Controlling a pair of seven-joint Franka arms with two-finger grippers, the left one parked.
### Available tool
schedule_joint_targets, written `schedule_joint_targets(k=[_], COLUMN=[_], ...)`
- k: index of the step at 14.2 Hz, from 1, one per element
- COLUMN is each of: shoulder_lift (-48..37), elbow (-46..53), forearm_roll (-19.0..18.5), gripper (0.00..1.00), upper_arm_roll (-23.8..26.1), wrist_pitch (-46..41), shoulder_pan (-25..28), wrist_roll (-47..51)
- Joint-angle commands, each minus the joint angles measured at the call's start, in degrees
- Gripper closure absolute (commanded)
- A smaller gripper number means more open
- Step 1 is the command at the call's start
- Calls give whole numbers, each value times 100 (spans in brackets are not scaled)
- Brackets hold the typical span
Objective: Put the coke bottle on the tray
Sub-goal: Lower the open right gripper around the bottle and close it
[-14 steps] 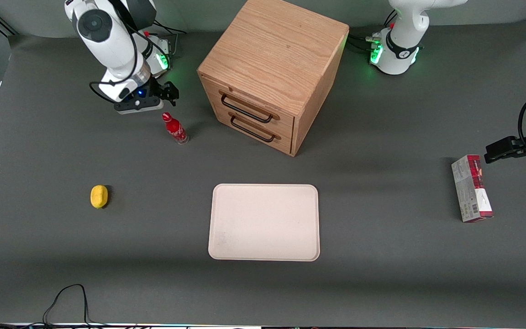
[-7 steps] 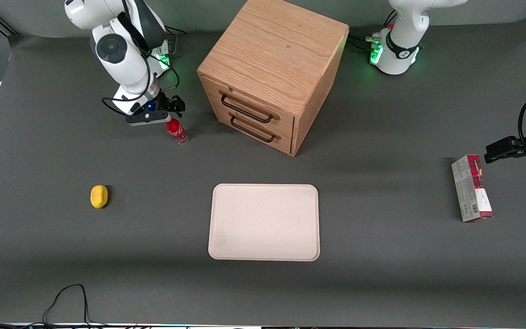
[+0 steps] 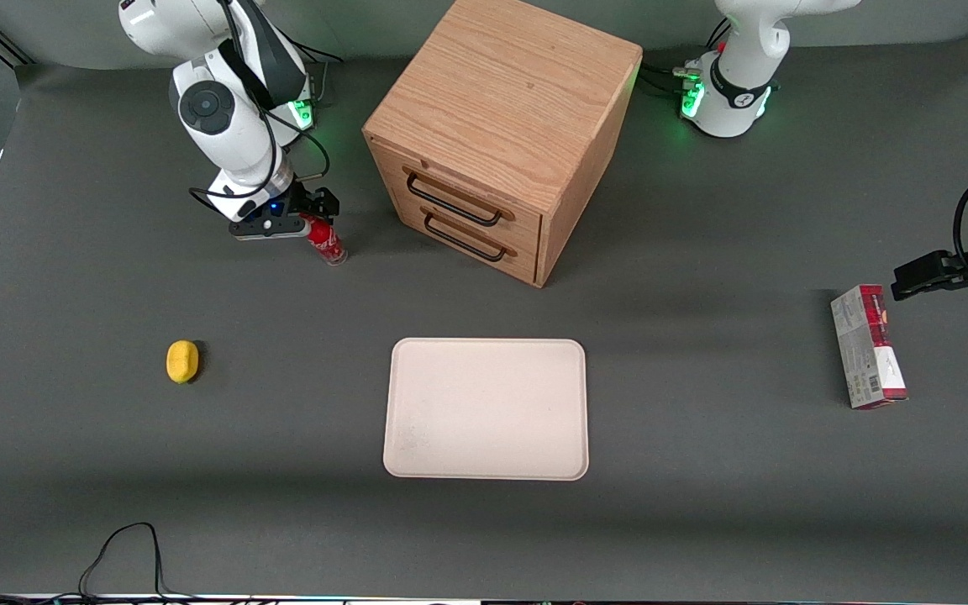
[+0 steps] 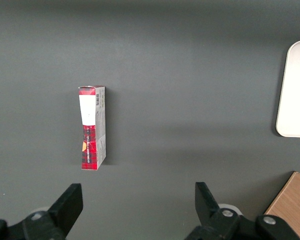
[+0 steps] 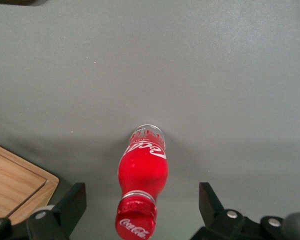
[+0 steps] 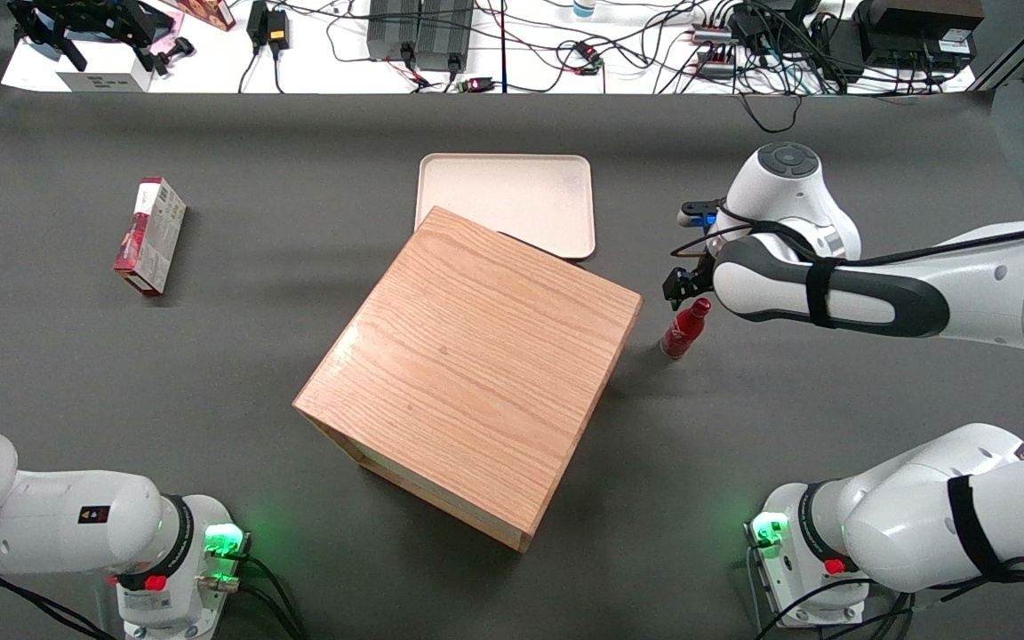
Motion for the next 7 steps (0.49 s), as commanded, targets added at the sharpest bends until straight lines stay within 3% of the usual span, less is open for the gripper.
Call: schedule_joint_targets(k=[1,7], shoulder_lift=[5,5], elbow=[-26,-61], forearm_roll=[13,13], gripper=[0,0], upper_arm_roll=[-4,4], wrist_pitch=[80,54], shoulder_pan=[65,83], wrist_roll=[243,243])
